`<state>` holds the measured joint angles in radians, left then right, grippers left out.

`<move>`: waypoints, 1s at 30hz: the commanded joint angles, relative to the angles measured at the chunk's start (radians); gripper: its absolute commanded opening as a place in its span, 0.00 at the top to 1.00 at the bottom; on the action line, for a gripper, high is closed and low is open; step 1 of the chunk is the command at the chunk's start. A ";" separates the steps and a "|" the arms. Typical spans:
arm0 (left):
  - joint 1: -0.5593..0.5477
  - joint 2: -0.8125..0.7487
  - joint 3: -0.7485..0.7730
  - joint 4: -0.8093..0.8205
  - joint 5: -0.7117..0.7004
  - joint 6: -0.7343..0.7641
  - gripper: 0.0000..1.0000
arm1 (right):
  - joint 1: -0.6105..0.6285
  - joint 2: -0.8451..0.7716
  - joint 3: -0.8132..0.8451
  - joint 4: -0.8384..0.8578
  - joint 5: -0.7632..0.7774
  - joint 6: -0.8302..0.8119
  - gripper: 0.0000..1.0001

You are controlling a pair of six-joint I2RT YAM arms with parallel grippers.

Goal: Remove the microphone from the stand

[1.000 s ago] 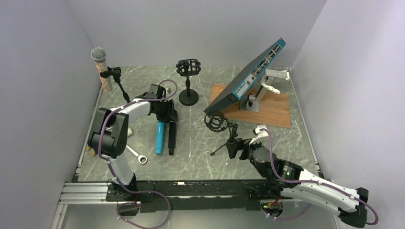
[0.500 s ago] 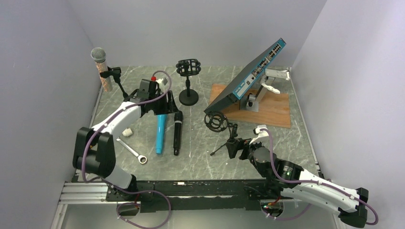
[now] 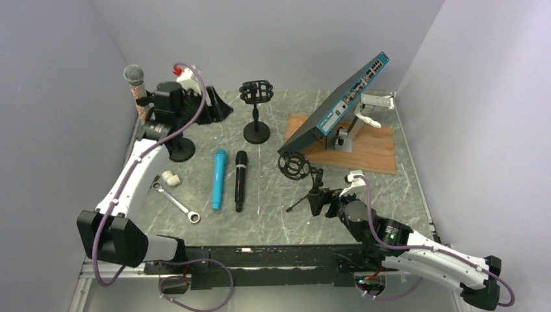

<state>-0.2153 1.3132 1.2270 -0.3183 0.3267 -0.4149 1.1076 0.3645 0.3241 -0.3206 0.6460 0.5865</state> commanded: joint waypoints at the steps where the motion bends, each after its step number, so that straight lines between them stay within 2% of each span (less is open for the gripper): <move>1: 0.075 0.059 0.161 0.139 0.121 -0.058 0.23 | 0.004 -0.010 0.028 0.025 0.005 -0.002 0.09; 5: 0.146 0.164 0.231 0.299 0.277 -0.154 0.16 | 0.004 -0.013 0.033 0.018 0.009 0.002 0.09; 8: 0.170 0.287 0.356 0.393 0.436 -0.202 0.08 | 0.005 -0.019 0.034 0.011 0.009 0.009 0.09; 13: 0.177 0.490 0.520 0.474 0.609 -0.303 0.05 | 0.004 -0.022 0.033 0.010 0.012 0.008 0.09; 17: 0.176 0.646 0.599 0.692 0.723 -0.487 0.08 | 0.004 -0.014 0.035 0.011 0.018 0.007 0.09; 19: 0.176 0.731 0.633 0.867 0.765 -0.632 0.08 | 0.004 -0.007 0.038 0.009 0.016 0.008 0.09; 22: 0.172 0.805 0.637 1.081 0.782 -0.794 0.04 | 0.005 0.001 0.039 0.010 0.018 0.010 0.09; 25: 0.154 0.839 0.640 1.115 0.801 -0.817 0.06 | 0.004 0.005 0.038 0.012 0.021 0.011 0.09; 30: 0.122 0.841 0.633 0.954 0.813 -0.683 0.08 | 0.002 0.014 0.040 0.017 0.024 0.004 0.09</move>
<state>-0.0677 2.1445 1.8332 0.6228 1.0908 -1.1412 1.1080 0.3706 0.3244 -0.3214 0.6498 0.5877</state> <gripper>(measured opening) 0.927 0.910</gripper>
